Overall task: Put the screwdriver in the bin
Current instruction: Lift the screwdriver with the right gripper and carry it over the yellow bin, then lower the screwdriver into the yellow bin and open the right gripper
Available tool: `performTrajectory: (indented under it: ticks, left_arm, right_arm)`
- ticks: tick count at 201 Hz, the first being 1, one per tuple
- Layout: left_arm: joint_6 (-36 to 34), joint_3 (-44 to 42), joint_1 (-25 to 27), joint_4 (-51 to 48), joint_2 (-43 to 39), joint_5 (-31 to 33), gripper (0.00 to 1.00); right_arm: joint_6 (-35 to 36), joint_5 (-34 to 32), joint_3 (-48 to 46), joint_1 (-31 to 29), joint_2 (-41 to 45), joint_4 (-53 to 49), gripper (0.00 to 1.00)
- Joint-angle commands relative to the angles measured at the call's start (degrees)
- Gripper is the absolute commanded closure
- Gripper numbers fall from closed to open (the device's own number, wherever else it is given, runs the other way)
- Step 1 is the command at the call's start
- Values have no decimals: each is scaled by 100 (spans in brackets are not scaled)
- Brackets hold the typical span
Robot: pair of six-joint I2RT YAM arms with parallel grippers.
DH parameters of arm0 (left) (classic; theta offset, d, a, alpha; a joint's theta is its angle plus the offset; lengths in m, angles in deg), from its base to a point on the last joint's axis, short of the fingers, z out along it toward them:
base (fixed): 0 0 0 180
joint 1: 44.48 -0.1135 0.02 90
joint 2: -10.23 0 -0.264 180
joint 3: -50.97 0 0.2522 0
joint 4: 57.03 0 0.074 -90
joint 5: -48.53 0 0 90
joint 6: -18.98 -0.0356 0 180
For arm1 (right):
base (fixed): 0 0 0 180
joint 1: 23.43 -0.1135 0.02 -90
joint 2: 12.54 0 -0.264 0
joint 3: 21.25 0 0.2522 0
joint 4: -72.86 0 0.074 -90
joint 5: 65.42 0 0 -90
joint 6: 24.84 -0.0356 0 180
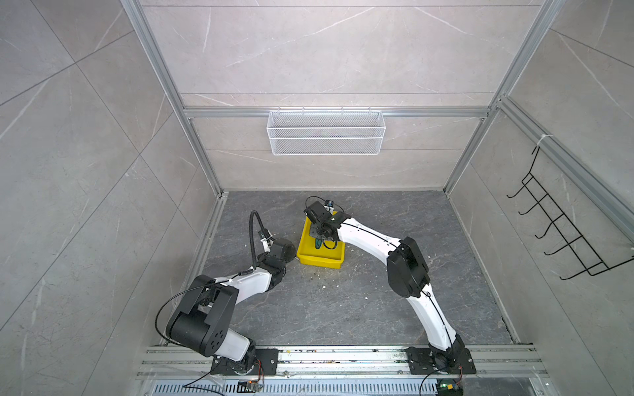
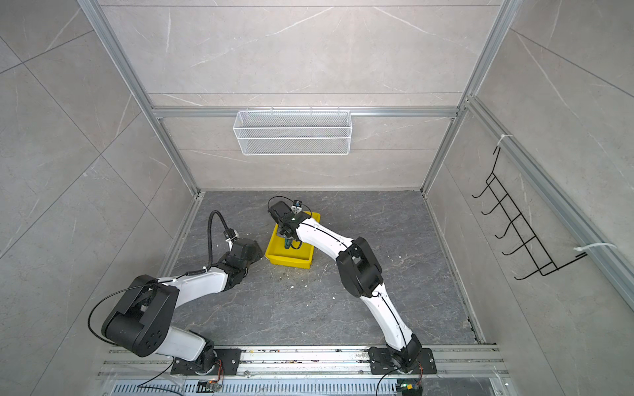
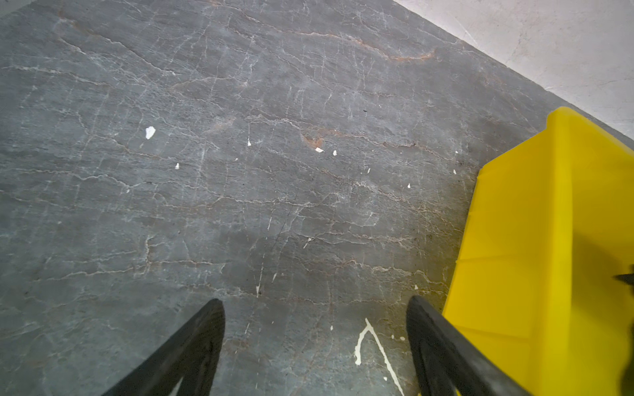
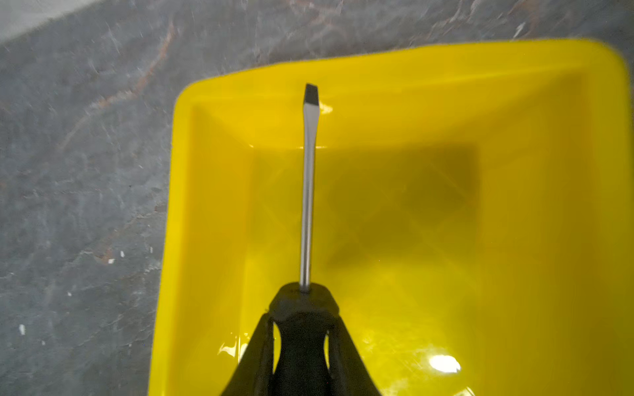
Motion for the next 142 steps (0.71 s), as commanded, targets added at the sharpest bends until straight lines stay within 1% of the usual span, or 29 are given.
performTrajectory:
  ticks: [1, 13, 39, 67, 83, 117, 142]
  left_arm:
    - [106, -29, 10, 197, -190, 316, 15]
    - [119, -1, 10, 156, -183, 287, 15]
    - [141, 109, 10, 1, -112, 229, 14]
    - [149, 177, 10, -121, -85, 224, 14]
    - [148, 183, 10, -127, -77, 191, 14]
    - [106, 268, 10, -194, -17, 49, 14]
    - [71, 296, 10, -209, -23, -28, 14]
  right_arm:
    - [27, 295, 403, 7, -275, -428, 88]
    - [16, 348, 591, 13, -438, -489, 88]
    - [-53, 425, 1168, 4, -815, -954, 86]
    - [-56, 523, 1332, 3, -915, -1100, 79]
    - [-49, 551, 1364, 10, -904, -1168, 71]
    - [-27, 769, 1155, -1, -752, -1202, 54]
    - [3, 784, 541, -11, -389, -956, 52]
